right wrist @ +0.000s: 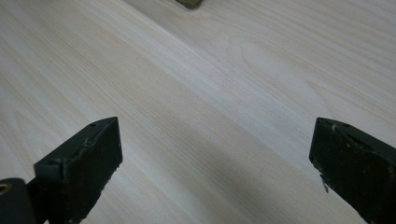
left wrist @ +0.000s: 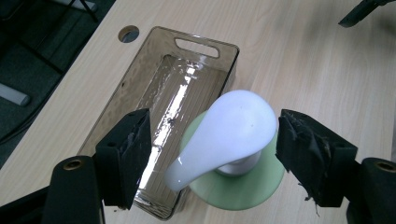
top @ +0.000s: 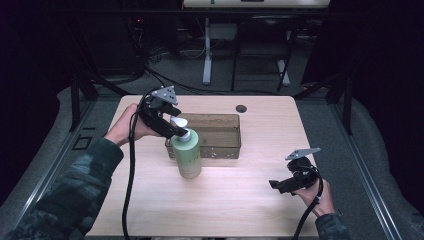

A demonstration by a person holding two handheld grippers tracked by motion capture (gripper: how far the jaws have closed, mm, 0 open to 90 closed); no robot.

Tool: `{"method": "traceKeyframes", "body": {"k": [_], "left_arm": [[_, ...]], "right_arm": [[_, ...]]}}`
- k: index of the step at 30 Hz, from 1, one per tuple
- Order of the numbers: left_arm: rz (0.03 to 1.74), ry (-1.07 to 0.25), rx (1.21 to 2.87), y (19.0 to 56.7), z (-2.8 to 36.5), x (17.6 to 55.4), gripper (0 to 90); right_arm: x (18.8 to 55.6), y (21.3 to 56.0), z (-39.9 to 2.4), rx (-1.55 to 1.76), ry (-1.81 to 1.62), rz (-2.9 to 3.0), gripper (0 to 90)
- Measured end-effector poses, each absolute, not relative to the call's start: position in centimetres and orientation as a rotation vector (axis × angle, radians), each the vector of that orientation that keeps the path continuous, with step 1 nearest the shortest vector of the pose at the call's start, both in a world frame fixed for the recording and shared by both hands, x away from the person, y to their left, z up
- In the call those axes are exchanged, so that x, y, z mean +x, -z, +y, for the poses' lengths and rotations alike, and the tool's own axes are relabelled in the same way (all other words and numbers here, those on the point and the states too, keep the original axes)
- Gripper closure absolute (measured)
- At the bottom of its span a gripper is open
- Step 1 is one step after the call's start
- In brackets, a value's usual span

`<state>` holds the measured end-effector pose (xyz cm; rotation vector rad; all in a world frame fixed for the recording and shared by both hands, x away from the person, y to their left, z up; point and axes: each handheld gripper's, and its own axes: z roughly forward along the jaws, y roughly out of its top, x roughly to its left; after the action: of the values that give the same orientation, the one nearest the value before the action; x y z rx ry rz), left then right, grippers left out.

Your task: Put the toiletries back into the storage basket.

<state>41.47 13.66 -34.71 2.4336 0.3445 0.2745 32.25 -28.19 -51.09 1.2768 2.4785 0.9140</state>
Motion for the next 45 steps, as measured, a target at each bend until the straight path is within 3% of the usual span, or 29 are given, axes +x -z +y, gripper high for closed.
{"method": "traceKeyframes", "body": {"k": [10,21,45], "left_arm": [[0.318,-0.272,2.444,34.8,13.8,41.1,51.0],[0.313,-0.235,2.485,34.4,13.9,40.7,58.7],[0.301,-0.169,2.612,33.5,12.8,41.0,62.1]], "right_arm": [[32.2,50.9,-28.4,1.281,-0.916,2.474,3.3],[32.2,50.8,-28.4,1.283,-0.905,2.473,3.6],[32.5,51.4,-28.6,1.302,-0.884,2.484,3.8]]}}
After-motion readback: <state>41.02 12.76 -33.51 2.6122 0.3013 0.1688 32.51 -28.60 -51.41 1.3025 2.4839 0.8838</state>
